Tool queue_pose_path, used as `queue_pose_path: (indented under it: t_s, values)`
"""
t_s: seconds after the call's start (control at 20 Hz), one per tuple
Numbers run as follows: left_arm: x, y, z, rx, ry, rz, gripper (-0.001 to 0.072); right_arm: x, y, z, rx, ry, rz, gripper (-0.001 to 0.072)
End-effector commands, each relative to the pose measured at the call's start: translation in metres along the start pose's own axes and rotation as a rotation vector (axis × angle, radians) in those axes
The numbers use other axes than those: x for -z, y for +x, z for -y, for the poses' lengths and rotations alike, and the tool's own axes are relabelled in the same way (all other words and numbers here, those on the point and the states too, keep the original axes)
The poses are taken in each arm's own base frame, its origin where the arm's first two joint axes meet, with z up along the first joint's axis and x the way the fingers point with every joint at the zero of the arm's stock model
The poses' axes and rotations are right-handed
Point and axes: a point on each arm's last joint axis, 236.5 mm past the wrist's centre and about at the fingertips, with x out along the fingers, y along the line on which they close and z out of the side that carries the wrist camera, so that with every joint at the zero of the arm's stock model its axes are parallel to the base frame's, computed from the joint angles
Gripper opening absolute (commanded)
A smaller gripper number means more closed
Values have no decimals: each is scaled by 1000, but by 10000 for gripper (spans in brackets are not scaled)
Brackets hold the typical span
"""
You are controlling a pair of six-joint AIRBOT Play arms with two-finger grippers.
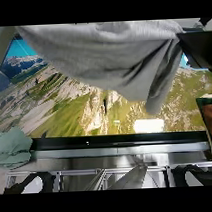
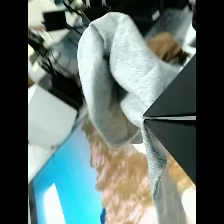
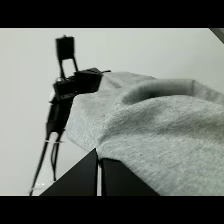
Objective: Fold the shirts.
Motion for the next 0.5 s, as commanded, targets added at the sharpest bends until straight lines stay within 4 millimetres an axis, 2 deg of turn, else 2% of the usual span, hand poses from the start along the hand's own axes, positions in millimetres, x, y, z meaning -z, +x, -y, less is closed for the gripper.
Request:
queue_pose_path:
  t_s: [0.0, 0.15, 0.45]
  values:
    - [27, -8, 1, -197, 43, -50, 21, 33, -5, 35, 180, 23, -125, 17]
    - [85, 10, -18, -185, -75, -156, 21, 63, -5, 78, 279, 103, -214, 17]
    - [226, 53, -84, -188, -358, -410, 20, 147, 0, 179, 431, 327, -387, 17]
